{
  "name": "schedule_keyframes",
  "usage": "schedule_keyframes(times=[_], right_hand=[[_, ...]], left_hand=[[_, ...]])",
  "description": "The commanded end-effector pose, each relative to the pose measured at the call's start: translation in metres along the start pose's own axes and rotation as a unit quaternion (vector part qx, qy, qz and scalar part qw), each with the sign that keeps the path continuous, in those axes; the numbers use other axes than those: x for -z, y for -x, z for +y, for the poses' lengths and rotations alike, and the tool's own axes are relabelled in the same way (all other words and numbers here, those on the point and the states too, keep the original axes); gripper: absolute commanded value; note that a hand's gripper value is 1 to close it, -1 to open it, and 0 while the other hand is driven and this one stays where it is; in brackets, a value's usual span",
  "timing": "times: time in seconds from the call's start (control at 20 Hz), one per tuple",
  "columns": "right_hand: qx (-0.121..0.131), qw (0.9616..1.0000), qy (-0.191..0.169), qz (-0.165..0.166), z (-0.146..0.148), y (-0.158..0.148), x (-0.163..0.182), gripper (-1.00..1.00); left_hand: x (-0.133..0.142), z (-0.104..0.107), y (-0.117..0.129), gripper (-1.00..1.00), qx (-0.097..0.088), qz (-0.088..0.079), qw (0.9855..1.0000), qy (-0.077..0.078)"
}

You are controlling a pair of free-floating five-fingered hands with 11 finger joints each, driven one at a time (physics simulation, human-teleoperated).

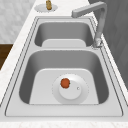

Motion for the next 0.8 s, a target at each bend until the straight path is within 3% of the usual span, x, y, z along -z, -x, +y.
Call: schedule_keyframes(times=[0.0, 0.15, 0.3, 0.75], right_hand=[[0.001, 0.9999, -0.012, -0.012, 0.014, 0.026, -0.003, 1.0], [0.002, 0.9998, -0.014, -0.012, 0.03, 0.047, -0.001, 1.0], [0.004, 0.9995, -0.029, -0.01, 0.05, 0.064, 0.019, 1.0], [0.002, 0.9995, -0.03, -0.011, 0.116, 0.123, 0.064, 1.0]], left_hand=[[0.0, 0.0, 0.0, 0.0, 0.0, 0.0, 1.0, 0.0], [0.0, 0.0, 0.0, 0.0, 0.0, 0.0, 1.0, 0.0], [0.0, 0.0, 0.0, 0.0, 0.0, 0.0, 1.0, 0.0], [0.0, 0.0, 0.0, 0.0, 0.0, 0.0, 1.0, 0.0]])
